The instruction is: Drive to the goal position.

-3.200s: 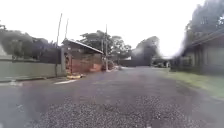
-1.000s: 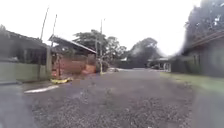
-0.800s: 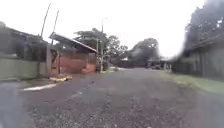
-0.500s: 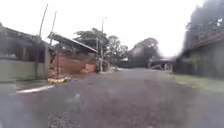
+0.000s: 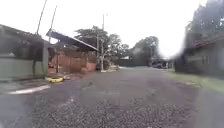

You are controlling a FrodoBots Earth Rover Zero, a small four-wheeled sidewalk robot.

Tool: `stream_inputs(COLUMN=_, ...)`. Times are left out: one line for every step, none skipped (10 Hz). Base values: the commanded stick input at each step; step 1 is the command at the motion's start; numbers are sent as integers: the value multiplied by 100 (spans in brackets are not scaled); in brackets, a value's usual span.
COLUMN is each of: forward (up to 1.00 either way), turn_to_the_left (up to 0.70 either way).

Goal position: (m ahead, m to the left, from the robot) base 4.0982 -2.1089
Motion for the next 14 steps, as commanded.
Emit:
stream_inputs(forward=70, turn_to_the_left=0)
stream_inputs(forward=70, turn_to_the_left=0)
stream_inputs(forward=70, turn_to_the_left=0)
stream_inputs(forward=70, turn_to_the_left=-2)
stream_inputs(forward=70, turn_to_the_left=-31)
stream_inputs(forward=70, turn_to_the_left=-35)
stream_inputs(forward=70, turn_to_the_left=-35)
stream_inputs(forward=70, turn_to_the_left=-35)
stream_inputs(forward=70, turn_to_the_left=-35)
stream_inputs(forward=70, turn_to_the_left=-35)
stream_inputs(forward=70, turn_to_the_left=-35)
stream_inputs(forward=70, turn_to_the_left=-35)
stream_inputs(forward=70, turn_to_the_left=-35)
stream_inputs(forward=70, turn_to_the_left=-35)
